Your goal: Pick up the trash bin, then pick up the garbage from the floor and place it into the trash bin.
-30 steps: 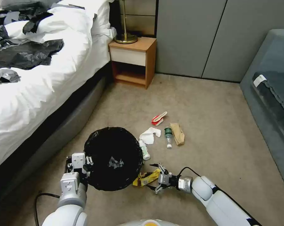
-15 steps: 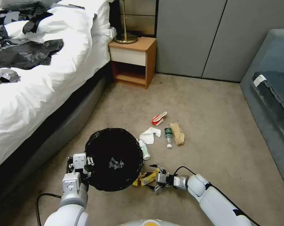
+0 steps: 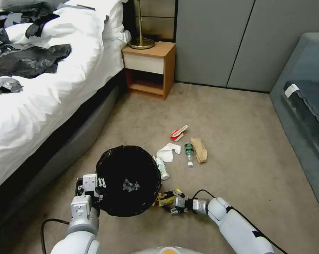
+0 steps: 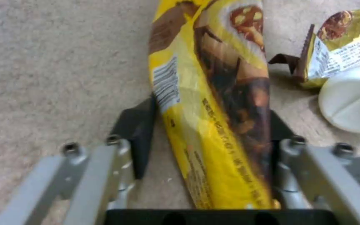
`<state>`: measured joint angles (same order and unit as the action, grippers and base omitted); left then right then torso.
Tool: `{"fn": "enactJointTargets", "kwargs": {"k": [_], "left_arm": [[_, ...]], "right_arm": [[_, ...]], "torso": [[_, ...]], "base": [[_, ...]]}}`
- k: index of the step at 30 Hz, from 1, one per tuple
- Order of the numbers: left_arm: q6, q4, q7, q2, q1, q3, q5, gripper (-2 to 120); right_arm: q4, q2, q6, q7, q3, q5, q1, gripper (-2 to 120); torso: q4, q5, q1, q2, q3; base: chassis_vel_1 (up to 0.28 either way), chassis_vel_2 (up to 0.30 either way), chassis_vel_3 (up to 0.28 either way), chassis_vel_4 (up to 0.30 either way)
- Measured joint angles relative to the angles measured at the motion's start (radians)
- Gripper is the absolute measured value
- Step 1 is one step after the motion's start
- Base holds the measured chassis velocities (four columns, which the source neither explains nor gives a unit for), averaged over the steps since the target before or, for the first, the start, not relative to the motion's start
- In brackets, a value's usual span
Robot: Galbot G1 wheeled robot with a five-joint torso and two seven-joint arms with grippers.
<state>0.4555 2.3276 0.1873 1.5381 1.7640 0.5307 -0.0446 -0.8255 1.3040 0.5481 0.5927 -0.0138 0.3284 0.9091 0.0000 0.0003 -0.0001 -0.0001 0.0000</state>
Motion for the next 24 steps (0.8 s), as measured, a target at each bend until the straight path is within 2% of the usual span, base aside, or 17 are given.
{"fn": "enactJointTargets", "kwargs": {"k": [2,5,8,11,13,22,24], "left_arm": [[0.000,0.000,0.000,0.000,0.000,-0.001,0.000,1],[-0.001,-0.001,0.000,0.000,-0.001,-0.002,-0.001,1],[-0.001,-0.001,0.000,-0.001,-0.001,-0.002,-0.001,1],[-0.002,-0.001,0.000,-0.003,-0.002,-0.001,0.000,1],[-0.002,-0.001,0.000,-0.003,-0.002,-0.001,0.000,1],[-0.002,-0.003,0.000,-0.008,-0.006,0.002,0.004,1],[-0.002,-0.005,-0.001,-0.009,-0.009,0.004,0.006,1]], "right_arm": [[-0.003,-0.002,0.000,0.000,0.003,-0.001,0.002,41],[-0.013,-0.007,-0.002,-0.001,0.008,-0.006,0.007,26],[-0.016,-0.009,-0.003,-0.001,0.010,-0.007,0.008,22],[-0.024,-0.013,-0.005,-0.002,0.014,-0.011,0.012,5],[-0.026,-0.014,-0.005,-0.003,0.014,-0.012,0.013,0],[-0.073,-0.031,-0.014,-0.018,0.021,-0.052,0.034,0],[-0.101,-0.045,-0.044,-0.043,0.006,-0.181,0.052,0]], "torso": [[0.0000,-0.0001,0.000,0.000,0.000],[-0.0001,-0.0002,0.000,0.000,0.000],[-0.0001,-0.0004,0.000,0.000,0.000],[0.0000,-0.0003,0.000,0.000,0.000],[0.0000,-0.0003,0.000,0.000,0.000],[0.0000,-0.0003,0.000,0.000,0.000],[0.0001,-0.0003,0.000,0.000,0.000]], "base": [[0.000,0.000,0.000,0.000],[0.000,0.000,0.000,0.000],[0.000,0.000,0.000,0.000],[0.000,0.000,0.000,0.000],[0.000,0.000,0.000,0.000],[0.000,0.000,0.000,0.000],[0.000,0.000,0.000,0.000]]}}
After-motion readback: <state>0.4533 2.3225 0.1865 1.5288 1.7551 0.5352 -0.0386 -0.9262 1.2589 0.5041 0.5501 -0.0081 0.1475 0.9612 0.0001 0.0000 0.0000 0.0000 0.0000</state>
